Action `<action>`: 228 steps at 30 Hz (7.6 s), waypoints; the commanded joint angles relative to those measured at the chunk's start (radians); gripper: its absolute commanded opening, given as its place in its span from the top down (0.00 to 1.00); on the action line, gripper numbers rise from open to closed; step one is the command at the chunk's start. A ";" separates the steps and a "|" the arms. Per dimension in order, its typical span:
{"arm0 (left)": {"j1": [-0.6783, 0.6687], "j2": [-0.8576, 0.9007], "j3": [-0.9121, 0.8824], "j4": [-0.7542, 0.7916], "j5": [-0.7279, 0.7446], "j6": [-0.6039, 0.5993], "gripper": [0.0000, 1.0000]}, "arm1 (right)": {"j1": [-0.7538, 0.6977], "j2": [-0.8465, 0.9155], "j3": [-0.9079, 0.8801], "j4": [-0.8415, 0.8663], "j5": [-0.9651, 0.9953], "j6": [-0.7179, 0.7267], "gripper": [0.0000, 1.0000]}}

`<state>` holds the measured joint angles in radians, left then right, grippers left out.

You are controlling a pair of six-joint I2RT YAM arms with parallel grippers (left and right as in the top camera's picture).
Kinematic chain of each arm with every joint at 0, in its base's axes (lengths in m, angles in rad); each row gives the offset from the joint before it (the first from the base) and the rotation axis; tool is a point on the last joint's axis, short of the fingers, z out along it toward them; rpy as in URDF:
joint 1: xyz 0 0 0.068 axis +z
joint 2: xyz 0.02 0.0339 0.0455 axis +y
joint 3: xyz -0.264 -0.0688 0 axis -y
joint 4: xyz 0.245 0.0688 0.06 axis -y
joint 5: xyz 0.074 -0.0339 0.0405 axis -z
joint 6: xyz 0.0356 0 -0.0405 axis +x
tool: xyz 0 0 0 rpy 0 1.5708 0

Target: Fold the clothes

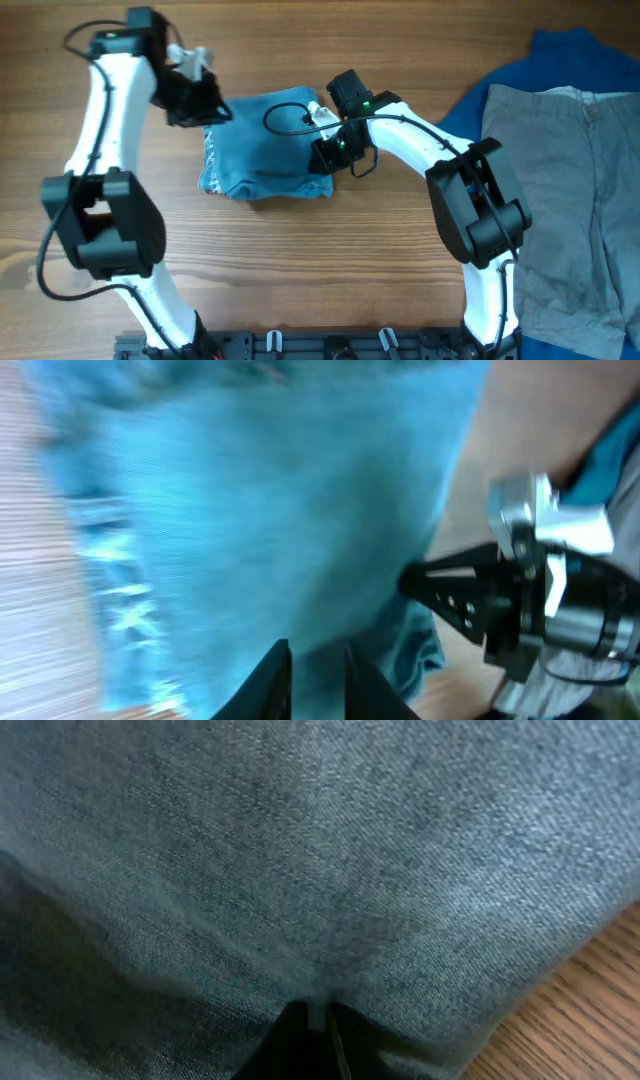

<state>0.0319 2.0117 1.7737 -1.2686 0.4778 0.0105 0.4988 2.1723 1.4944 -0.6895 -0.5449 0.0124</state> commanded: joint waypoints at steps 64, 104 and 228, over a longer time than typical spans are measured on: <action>0.396 0.247 -0.386 1.292 -0.046 -0.883 0.42 | -0.015 -0.211 0.013 0.060 0.154 0.068 0.30; 0.368 0.158 -0.354 1.326 -0.080 -0.222 0.90 | -0.015 -0.208 -0.014 -0.022 0.154 0.102 0.16; 0.015 -1.881 -1.427 0.818 -0.060 0.086 0.00 | -0.268 -2.168 -1.489 0.707 0.626 0.357 0.00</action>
<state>0.0525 0.2470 0.4885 -0.4927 0.3794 0.0925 0.2348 0.0143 0.0059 0.0162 0.0788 0.3626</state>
